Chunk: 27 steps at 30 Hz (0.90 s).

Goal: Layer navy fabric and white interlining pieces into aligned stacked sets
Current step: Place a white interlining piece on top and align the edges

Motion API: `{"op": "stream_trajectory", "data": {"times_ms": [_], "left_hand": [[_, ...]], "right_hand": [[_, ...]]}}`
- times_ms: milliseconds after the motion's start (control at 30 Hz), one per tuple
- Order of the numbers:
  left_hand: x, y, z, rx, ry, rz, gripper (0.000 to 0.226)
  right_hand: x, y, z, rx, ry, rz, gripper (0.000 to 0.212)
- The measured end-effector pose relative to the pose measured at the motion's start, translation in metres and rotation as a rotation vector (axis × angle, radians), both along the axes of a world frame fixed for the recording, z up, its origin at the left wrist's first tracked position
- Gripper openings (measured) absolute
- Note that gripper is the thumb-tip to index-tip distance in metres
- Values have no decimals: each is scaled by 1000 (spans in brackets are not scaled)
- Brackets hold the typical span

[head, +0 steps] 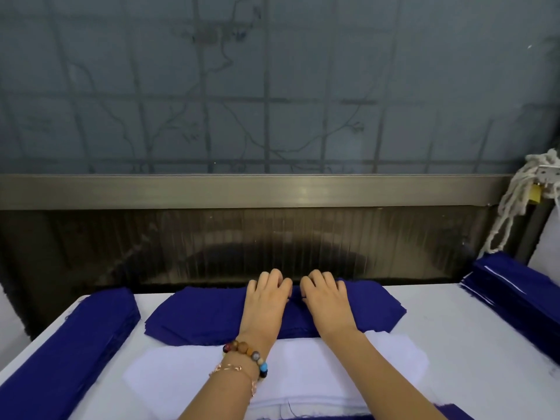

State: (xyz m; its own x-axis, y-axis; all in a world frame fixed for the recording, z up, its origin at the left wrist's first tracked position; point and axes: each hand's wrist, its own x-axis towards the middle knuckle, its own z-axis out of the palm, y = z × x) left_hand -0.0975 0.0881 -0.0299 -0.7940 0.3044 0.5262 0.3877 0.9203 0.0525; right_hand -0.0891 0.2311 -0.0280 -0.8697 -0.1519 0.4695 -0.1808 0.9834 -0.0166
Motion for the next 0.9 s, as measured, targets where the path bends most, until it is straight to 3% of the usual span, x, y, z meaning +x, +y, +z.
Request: {"op": "stream_trajectory", "data": {"times_ms": [133, 200, 267, 400, 533, 700, 900], "left_hand": [[0, -1, 3, -103, -7, -51, 26], [-1, -5, 8, -87, -53, -69, 25], [-4, -12, 15, -21, -133, -61, 24], [-10, -41, 29, -26, -337, 12, 26], [-12, -74, 35, -19, -432, 100, 26], [-1, -104, 37, 96, -387, 190, 11], [19, -140, 55, 134, -240, 305, 17]], "right_hand": [[2, 4, 5, 92, -8, 72, 27], [2, 11, 11, 42, -47, 68, 27], [1, 26, 23, -43, -134, 54, 26], [-1, 70, 44, 43, -312, -44, 26], [4, 104, 48, -65, -426, -106, 10], [18, 116, 47, -151, -250, -103, 3], [37, 114, 72, -203, -82, -10, 4]]}}
